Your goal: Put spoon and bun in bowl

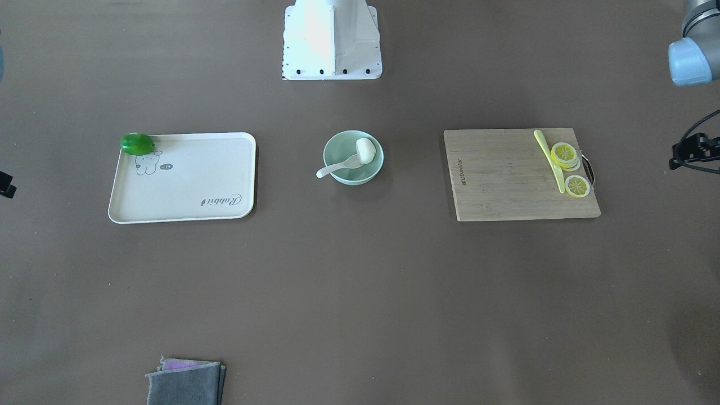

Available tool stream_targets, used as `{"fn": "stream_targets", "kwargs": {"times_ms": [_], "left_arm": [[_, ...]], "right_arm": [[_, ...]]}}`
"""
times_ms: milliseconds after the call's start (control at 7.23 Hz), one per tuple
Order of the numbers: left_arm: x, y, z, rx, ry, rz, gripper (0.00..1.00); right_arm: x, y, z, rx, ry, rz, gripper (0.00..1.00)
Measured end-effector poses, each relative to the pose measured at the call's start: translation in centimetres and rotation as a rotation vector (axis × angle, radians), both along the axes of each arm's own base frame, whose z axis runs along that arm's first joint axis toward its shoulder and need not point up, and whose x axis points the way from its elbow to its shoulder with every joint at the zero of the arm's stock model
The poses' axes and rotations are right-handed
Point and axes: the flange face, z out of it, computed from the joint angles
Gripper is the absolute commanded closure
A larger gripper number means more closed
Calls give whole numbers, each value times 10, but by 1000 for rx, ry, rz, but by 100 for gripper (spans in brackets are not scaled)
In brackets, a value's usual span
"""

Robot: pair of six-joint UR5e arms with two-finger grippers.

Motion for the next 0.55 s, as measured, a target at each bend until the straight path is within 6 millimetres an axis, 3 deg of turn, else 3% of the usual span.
{"fn": "stream_targets", "kwargs": {"times_ms": [138, 277, 415, 553], "left_arm": [[-38, 5, 33, 2, 0, 13, 2], [-63, 9, 59, -21, 1, 3, 2], [-79, 12, 79, -57, 3, -25, 2], [-96, 15, 91, -82, 6, -63, 2]], "right_arm": [[40, 7, 35, 8, -21, -20, 0], [76, 17, 61, 17, -38, -24, 0], [101, 25, 78, 14, -45, -13, 0], [113, 30, 90, 3, -47, -2, 0]]}}
